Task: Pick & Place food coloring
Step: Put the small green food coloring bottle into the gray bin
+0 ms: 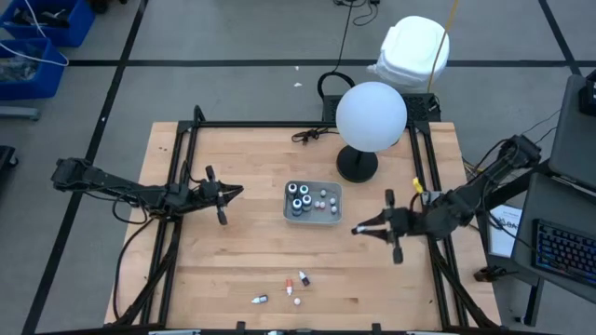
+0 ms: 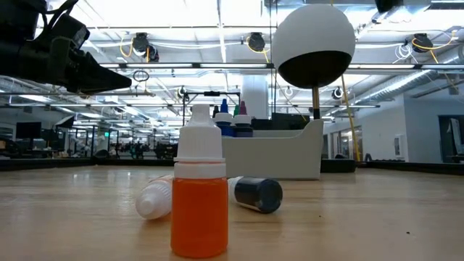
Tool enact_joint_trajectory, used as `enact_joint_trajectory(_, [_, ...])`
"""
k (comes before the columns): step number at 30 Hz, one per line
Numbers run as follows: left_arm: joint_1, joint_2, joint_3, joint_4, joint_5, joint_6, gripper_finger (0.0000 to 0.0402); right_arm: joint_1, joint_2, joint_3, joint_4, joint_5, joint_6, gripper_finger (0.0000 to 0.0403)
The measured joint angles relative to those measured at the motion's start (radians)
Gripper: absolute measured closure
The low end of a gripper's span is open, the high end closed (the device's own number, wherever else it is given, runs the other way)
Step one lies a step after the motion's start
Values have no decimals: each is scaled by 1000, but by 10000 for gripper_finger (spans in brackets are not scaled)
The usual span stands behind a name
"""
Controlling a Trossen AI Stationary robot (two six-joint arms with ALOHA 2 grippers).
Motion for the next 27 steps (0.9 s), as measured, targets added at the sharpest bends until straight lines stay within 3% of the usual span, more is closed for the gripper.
enact_joint_trajectory(5, [0, 0, 0, 0, 0, 4, 364, -33, -137, -194, 68, 42, 71, 357])
enact_joint_trajectory(12, [0, 0, 0, 0, -1, 6, 364, -38, -231, -363, 200, 41, 74, 357])
enact_joint_trajectory(18, [0, 0, 0, 0, -2, 0, 364, -51, -281, -446, 264, 45, 76, 357])
enact_joint_trajectory(27, [0, 0, 0, 0, -3, 0, 364, -101, -280, -452, 313, 18, 69, 357])
